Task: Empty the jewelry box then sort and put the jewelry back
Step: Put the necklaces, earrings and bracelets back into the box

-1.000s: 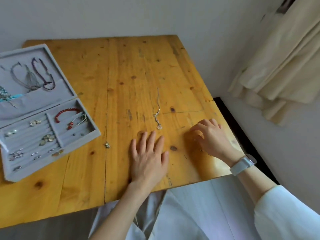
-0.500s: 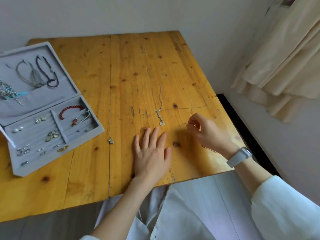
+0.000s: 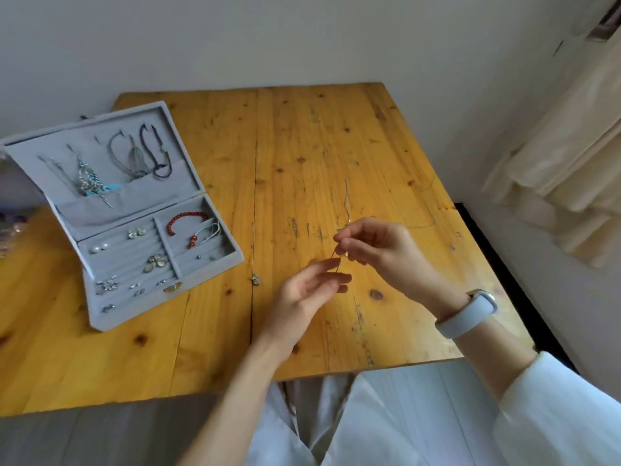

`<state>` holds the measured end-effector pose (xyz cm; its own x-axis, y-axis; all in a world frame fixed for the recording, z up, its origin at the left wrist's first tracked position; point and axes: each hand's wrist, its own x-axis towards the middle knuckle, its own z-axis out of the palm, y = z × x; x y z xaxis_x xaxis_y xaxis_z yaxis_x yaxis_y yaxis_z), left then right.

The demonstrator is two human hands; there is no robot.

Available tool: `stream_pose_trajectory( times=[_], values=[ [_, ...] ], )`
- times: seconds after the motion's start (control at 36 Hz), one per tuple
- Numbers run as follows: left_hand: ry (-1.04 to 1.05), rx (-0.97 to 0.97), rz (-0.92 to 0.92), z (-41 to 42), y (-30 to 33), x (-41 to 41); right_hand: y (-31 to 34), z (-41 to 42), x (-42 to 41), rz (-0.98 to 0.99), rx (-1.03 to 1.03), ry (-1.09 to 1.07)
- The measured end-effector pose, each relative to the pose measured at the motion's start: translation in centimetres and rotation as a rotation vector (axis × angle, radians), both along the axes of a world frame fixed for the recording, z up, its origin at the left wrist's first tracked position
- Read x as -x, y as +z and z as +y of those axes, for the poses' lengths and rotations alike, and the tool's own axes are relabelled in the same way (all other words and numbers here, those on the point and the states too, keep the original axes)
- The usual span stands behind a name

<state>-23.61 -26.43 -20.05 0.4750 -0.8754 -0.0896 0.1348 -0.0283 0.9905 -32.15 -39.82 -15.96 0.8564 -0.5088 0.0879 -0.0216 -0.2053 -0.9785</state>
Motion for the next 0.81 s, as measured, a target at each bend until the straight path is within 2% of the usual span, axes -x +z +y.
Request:
stream_pose_trajectory(
  times=[0.25,0.42,0.5,0.58,0.67,0.75,0.81],
  values=[
    [0.284,-0.085,-0.028,1.8,-0.3,-1.3,-1.5,0.7,-2.1,0.011,-0.033,-0.081],
    [0.522,-0.149,-0.173,4.4,0.3,-5.7,-2.4,2.2,-6.3,0.092,0.118,-0.083],
    [0.624,-0.214,-0.350,5.6,0.6,-8.8,-2.4,3.2,-9.8,0.097,0.231,-0.070],
    [0.701,-0.407,-0.672,6.5,0.4,-11.9,-2.4,4.2,-13.2,0.102,0.350,-0.054],
    [0.694,-0.572,-0.894,7.1,0.0,-13.9,-2.5,5.0,-15.7,0.143,0.446,-0.011],
    [0.605,-0.793,-1.031,7.7,-0.1,-14.7,-3.3,5.4,-17.1,0.253,0.588,0.087],
    [0.599,-0.823,-1.058,8.4,-0.2,-14.8,-3.7,5.5,-17.5,0.302,0.667,0.120]
  ],
)
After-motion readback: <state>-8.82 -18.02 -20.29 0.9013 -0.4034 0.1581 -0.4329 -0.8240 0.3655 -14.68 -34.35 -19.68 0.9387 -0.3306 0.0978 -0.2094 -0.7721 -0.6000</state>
